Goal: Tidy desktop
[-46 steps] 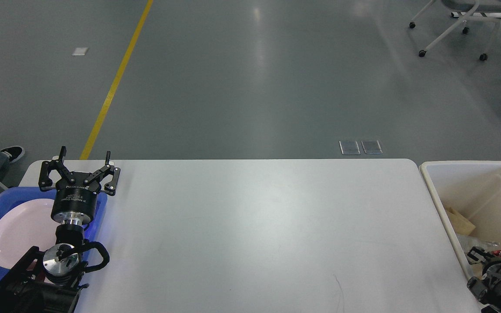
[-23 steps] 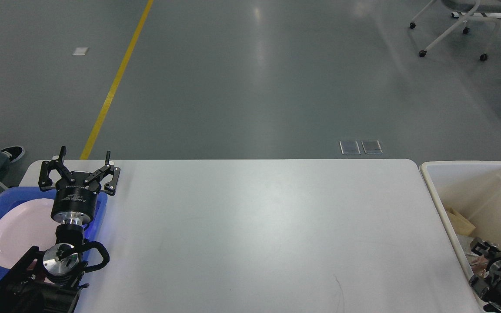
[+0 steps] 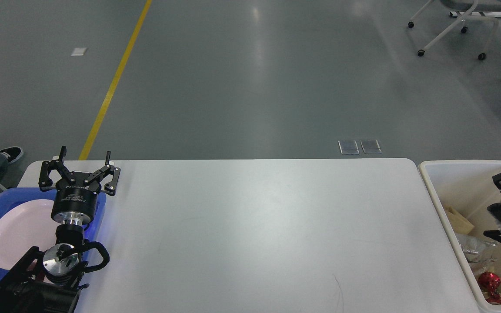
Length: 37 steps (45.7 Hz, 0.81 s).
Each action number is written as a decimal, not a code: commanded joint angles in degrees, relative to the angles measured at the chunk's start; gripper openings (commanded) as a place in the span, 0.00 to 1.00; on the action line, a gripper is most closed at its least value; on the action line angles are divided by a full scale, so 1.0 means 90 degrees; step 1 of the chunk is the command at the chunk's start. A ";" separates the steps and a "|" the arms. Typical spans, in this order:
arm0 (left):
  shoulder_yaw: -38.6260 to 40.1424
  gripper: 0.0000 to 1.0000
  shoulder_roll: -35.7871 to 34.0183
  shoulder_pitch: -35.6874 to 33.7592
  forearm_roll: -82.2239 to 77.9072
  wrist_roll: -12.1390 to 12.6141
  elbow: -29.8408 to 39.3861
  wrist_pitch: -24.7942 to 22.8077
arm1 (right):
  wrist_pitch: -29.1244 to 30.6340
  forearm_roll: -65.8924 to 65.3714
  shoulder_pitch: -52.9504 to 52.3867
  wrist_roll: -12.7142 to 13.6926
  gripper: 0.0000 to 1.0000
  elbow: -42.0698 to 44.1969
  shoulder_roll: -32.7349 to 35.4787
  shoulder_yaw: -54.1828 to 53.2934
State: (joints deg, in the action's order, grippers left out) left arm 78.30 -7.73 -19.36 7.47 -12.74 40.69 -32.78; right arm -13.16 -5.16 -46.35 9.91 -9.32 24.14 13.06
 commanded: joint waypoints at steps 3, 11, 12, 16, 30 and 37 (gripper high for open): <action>0.0001 0.96 0.0000 0.0002 0.0000 -0.0001 0.0000 0.0000 | 0.0007 0.0016 -0.0357 0.0003 1.00 -0.0496 0.0042 -0.1682; 0.0001 0.96 0.0000 0.0002 0.0000 -0.0001 0.0000 0.0000 | 0.0027 -0.0149 -0.0163 -0.0007 1.00 -0.1854 0.0599 -0.4574; 0.0001 0.96 0.0000 -0.0008 0.0000 -0.0001 0.0000 0.0000 | 0.0027 -0.0198 -0.0114 -0.0007 1.00 -0.1952 0.0599 -0.4769; 0.0001 0.96 0.0000 0.0002 0.0000 -0.0010 0.0000 0.0000 | 0.0027 -0.0462 0.0062 -0.0017 1.00 -0.2342 0.0579 -0.5298; 0.0001 0.96 0.0000 -0.0008 0.0000 -0.0001 0.0000 0.0000 | 0.0700 -0.0745 0.2063 -0.2152 1.00 -0.4414 0.0082 -0.8305; 0.0001 0.96 0.0000 -0.0008 0.0000 -0.0001 0.0000 0.0000 | 0.1500 -0.0765 0.2542 -0.3463 1.00 -0.4434 -0.0406 -0.8463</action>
State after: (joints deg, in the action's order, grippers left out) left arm 78.29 -7.73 -19.42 7.45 -12.74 40.69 -32.78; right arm -4.71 -11.93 -26.50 -13.92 -48.85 23.41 -62.12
